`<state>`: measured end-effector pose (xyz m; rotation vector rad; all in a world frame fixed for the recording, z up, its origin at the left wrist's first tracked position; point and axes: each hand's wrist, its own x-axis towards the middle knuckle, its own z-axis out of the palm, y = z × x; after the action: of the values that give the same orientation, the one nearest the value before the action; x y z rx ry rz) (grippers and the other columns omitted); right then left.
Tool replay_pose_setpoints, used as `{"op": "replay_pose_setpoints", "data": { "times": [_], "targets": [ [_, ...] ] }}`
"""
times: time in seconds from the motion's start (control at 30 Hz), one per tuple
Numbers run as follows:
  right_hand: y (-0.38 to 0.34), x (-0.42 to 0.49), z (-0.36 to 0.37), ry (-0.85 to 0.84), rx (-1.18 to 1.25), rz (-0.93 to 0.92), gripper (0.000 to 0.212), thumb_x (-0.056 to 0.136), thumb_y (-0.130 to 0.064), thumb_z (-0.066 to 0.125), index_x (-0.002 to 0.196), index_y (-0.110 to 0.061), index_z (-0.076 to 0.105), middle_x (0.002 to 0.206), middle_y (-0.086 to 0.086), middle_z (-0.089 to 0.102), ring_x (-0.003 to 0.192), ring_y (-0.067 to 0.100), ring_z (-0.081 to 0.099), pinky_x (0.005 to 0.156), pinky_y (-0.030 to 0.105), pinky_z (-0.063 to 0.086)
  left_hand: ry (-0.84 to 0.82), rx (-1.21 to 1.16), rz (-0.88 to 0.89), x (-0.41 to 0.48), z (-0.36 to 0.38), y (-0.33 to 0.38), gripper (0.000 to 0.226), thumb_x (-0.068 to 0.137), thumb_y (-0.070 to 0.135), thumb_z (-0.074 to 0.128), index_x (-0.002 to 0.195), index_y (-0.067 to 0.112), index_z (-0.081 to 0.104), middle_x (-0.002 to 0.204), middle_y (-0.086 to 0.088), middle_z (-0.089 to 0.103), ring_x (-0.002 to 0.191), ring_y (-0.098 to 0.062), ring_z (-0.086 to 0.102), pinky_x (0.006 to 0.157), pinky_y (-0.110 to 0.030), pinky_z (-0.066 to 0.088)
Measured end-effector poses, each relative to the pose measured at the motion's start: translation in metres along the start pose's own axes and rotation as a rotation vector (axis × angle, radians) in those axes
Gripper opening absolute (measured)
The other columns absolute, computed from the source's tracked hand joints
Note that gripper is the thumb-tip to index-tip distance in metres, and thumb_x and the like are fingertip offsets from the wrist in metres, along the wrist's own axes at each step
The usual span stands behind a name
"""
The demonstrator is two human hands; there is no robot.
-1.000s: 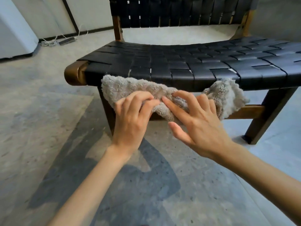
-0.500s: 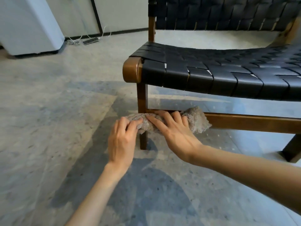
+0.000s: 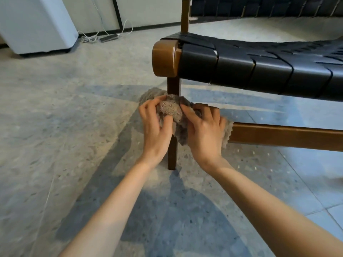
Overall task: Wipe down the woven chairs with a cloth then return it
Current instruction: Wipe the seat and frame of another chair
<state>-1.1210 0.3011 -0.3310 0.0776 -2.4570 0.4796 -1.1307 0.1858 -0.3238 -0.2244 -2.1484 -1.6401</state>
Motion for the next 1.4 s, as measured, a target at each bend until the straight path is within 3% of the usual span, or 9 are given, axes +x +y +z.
{"op": "replay_pose_setpoints", "data": {
  "times": [0.23, 0.43, 0.53, 0.67, 0.87, 1.07, 1.2, 1.3, 1.4],
  "targets": [
    [0.0, -0.012, 0.011, -0.178, 0.359, 0.128, 0.042, 0.097, -0.013, 0.046, 0.139, -0.014, 0.05, 0.126, 0.01, 0.06, 0.114, 0.027, 0.054, 0.089, 0.019, 0.035, -0.164, -0.013, -0.137, 0.008, 0.002, -0.015, 0.064, 0.094, 0.022, 0.056, 0.149, 0.02, 0.022, 0.146, 0.004, 0.039, 0.127, 0.001, 0.042, 0.103, -0.016, 0.04],
    [-0.009, 0.008, 0.003, -0.108, 0.67, 0.365, 0.018, 0.098, -0.01, 0.049, 0.091, -0.015, 0.066, 0.075, -0.007, 0.06, 0.067, 0.009, 0.057, 0.062, 0.01, 0.042, -0.089, -0.083, -0.114, 0.018, 0.0, -0.003, 0.051, 0.093, 0.012, 0.056, 0.141, 0.011, 0.038, 0.119, 0.011, 0.057, 0.109, 0.007, 0.055, 0.089, -0.011, 0.046],
    [-0.015, 0.036, -0.006, -0.062, 0.863, 0.35, 0.013, 0.096, -0.008, 0.05, 0.098, -0.013, 0.062, 0.098, 0.003, 0.065, 0.093, 0.015, 0.062, 0.087, 0.028, 0.052, -0.013, -0.107, -0.054, 0.036, 0.002, 0.016, 0.044, 0.094, 0.007, 0.053, 0.136, 0.011, 0.04, 0.116, 0.011, 0.058, 0.106, 0.011, 0.054, 0.085, -0.008, 0.044],
    [-0.021, 0.054, -0.017, -0.148, 1.009, 0.271, 0.02, 0.099, -0.009, 0.045, 0.113, -0.021, 0.054, 0.112, -0.006, 0.056, 0.095, -0.007, 0.052, 0.084, 0.001, 0.04, 0.024, -0.074, -0.055, 0.053, 0.007, 0.025, 0.037, 0.095, 0.005, 0.05, 0.13, 0.014, 0.044, 0.099, 0.021, 0.056, 0.089, 0.02, 0.053, 0.076, -0.003, 0.044],
    [-0.01, 0.023, 0.008, -0.174, 0.868, 0.214, 0.016, 0.1, -0.01, 0.045, 0.102, -0.014, 0.061, 0.091, -0.001, 0.063, 0.079, 0.0, 0.059, 0.072, 0.015, 0.047, 0.028, -0.041, -0.117, 0.031, 0.011, -0.002, 0.039, 0.097, 0.009, 0.048, 0.135, 0.011, 0.043, 0.124, 0.0, 0.057, 0.107, 0.0, 0.053, 0.083, -0.004, 0.042],
    [-0.006, -0.019, 0.028, -0.099, 0.798, 0.166, 0.04, 0.096, -0.003, 0.051, 0.135, -0.009, 0.054, 0.133, 0.007, 0.06, 0.125, 0.017, 0.054, 0.105, 0.037, 0.044, -0.035, -0.08, -0.196, -0.005, 0.012, -0.038, 0.028, 0.097, 0.008, 0.047, 0.125, 0.009, 0.05, 0.112, 0.002, 0.062, 0.105, -0.004, 0.059, 0.092, -0.017, 0.047],
    [0.0, -0.04, 0.034, -0.08, 0.711, 0.106, 0.051, 0.089, 0.006, 0.055, 0.138, -0.008, 0.051, 0.139, 0.005, 0.053, 0.125, 0.009, 0.05, 0.105, 0.027, 0.042, -0.037, -0.065, -0.234, -0.025, 0.012, -0.058, 0.033, 0.095, 0.004, 0.048, 0.126, 0.013, 0.051, 0.117, 0.005, 0.06, 0.111, -0.002, 0.056, 0.094, -0.011, 0.042],
    [0.008, -0.071, 0.049, -0.176, 0.636, 0.121, 0.049, 0.088, 0.005, 0.055, 0.134, -0.009, 0.054, 0.131, 0.003, 0.059, 0.119, 0.001, 0.049, 0.102, 0.013, 0.038, -0.101, 0.016, -0.317, -0.049, 0.012, -0.085, 0.041, 0.093, 0.003, 0.051, 0.133, 0.011, 0.049, 0.126, 0.001, 0.059, 0.119, -0.008, 0.054, 0.101, -0.02, 0.042],
    [0.023, -0.095, 0.059, -0.512, 0.554, 0.249, 0.036, 0.091, 0.004, 0.051, 0.12, -0.012, 0.065, 0.094, -0.005, 0.069, 0.076, 0.006, 0.062, 0.076, 0.017, 0.045, -0.216, 0.21, -0.41, -0.079, 0.01, -0.114, 0.045, 0.093, 0.012, 0.055, 0.137, 0.013, 0.046, 0.128, -0.001, 0.06, 0.12, -0.014, 0.055, 0.101, -0.031, 0.044]
  ]
}}
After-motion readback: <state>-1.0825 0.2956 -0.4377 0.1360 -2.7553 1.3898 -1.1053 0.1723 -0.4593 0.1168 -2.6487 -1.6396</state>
